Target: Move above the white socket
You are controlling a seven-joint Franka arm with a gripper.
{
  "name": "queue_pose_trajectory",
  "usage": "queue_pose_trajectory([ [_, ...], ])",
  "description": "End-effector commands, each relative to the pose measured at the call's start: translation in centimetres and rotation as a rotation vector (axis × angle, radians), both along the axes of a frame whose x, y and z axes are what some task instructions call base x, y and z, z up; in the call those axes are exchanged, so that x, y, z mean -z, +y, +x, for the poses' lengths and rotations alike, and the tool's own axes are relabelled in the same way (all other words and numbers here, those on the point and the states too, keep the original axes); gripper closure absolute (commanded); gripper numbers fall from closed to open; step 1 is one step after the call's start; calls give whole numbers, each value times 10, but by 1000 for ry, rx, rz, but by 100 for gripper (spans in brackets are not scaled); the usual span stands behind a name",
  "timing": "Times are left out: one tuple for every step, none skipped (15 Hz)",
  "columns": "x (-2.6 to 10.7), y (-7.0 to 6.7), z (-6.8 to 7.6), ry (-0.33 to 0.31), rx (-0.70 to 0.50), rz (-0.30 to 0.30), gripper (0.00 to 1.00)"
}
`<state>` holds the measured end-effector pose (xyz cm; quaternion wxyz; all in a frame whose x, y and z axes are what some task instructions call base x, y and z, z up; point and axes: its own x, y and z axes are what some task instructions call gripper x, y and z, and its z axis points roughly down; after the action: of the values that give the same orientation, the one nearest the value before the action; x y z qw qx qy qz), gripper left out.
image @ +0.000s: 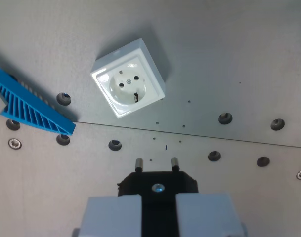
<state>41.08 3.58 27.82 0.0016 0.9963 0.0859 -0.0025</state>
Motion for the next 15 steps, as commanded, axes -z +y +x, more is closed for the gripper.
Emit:
queue_pose_trajectory([
  [-1, 0, 0, -1, 0, 0, 100],
  [-1, 0, 0, -1, 0, 0, 100],
  [-1, 0, 0, -1, -1, 0, 100],
  [0, 0, 0, -1, -1, 1, 100],
  [0, 0, 0, -1, -2, 1, 100],
  [0, 0, 0, -1, -3, 1, 100],
  [0, 0, 0, -2, -7, 1, 100],
  [0, 0, 0, -2, -11, 1, 100],
  [1, 0, 0, -2, -16, 1, 100],
  [2, 0, 0, -3, -22, 1, 100],
  [2, 0, -1, -4, -29, 1, 100],
  [4, 0, -1, -5, -37, 1, 100],
  [5, 1, -1, -8, -45, 1, 100],
  [6, 1, -1, -11, -54, 2, 100],
  [8, 1, -1, -14, -63, 2, 100],
])
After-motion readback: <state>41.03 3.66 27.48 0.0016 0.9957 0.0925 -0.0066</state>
